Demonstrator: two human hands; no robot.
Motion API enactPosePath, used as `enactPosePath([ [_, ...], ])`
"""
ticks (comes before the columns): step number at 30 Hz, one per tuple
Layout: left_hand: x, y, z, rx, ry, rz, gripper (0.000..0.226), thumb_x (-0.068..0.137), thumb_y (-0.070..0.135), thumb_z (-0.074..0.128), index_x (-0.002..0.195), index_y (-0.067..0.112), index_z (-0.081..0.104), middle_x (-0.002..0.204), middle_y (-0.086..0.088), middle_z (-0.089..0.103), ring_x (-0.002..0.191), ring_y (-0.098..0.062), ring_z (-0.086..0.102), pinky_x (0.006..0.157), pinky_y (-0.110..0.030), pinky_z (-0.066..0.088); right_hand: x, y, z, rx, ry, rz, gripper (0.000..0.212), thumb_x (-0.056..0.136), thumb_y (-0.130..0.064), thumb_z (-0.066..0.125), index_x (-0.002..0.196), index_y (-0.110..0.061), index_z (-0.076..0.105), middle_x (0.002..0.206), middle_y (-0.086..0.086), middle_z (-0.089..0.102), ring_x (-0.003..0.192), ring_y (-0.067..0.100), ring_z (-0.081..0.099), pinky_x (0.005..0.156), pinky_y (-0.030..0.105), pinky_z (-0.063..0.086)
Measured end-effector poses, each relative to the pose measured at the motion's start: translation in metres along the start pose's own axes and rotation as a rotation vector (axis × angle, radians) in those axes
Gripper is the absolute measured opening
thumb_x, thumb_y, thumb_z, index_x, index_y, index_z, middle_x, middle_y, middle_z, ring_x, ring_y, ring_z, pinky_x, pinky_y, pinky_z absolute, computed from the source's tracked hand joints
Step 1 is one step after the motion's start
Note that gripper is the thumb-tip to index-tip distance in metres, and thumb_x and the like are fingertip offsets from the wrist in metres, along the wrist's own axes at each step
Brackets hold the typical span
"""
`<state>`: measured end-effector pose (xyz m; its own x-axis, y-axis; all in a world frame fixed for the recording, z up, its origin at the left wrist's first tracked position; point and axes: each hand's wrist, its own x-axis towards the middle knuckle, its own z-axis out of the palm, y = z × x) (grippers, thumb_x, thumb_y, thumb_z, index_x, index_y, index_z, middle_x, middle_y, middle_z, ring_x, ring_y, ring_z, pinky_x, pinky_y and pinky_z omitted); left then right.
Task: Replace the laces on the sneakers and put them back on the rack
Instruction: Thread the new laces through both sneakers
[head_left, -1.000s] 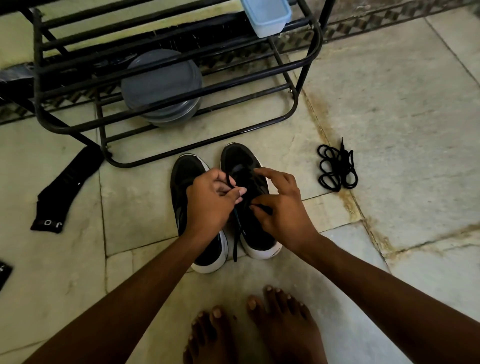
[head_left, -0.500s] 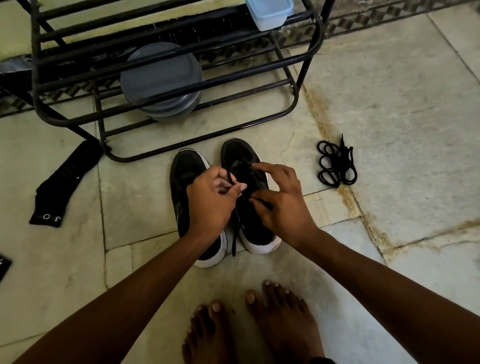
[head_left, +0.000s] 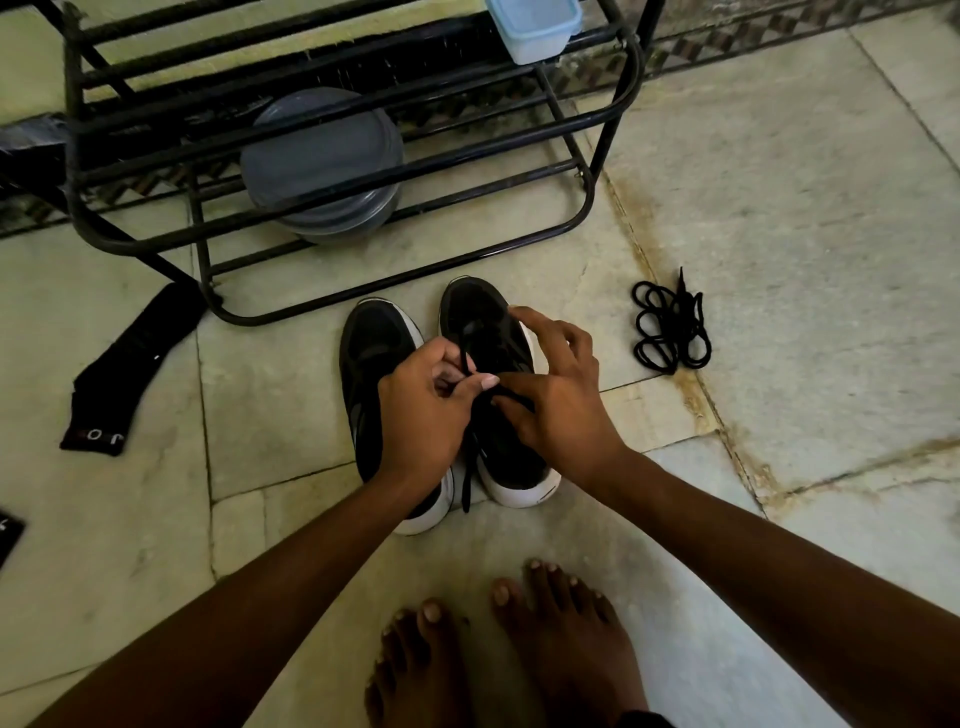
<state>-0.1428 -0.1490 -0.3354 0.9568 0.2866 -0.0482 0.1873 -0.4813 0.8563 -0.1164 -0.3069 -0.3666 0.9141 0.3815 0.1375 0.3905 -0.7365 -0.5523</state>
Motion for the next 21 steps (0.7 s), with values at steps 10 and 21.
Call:
enactPosePath([
  [10, 0.008, -0.001, -0.007, -0.003, -0.148, -0.099, 0.011, 0.081, 0.012, 0.086, 0.088, 0.014, 0.079, 0.076, 0.008, 0.075, 0.071, -0.002, 0.072, 0.069, -0.017, 0.058, 0.009, -0.001, 0.002, 0.37, -0.021, 0.127, 0.007, 0.082, -0.021, 0.084, 0.088, -0.018, 0.082, 0.153, -0.004, 0.039, 0.134, 0.028, 0.034, 0.104, 0.031, 0.041],
  [21, -0.005, 0.005, -0.006, 0.07, -0.113, -0.073, 0.02, 0.083, 0.005, 0.08, 0.101, 0.013, 0.076, 0.081, 0.007, 0.072, 0.074, 0.0, 0.071, 0.067, -0.01, 0.055, 0.008, 0.0, 0.007, 0.247, 0.019, 0.012, 0.007, 0.075, -0.014, 0.083, 0.081, -0.013, 0.078, 0.149, 0.009, 0.045, 0.13, 0.035, 0.036, 0.094, 0.037, 0.047],
])
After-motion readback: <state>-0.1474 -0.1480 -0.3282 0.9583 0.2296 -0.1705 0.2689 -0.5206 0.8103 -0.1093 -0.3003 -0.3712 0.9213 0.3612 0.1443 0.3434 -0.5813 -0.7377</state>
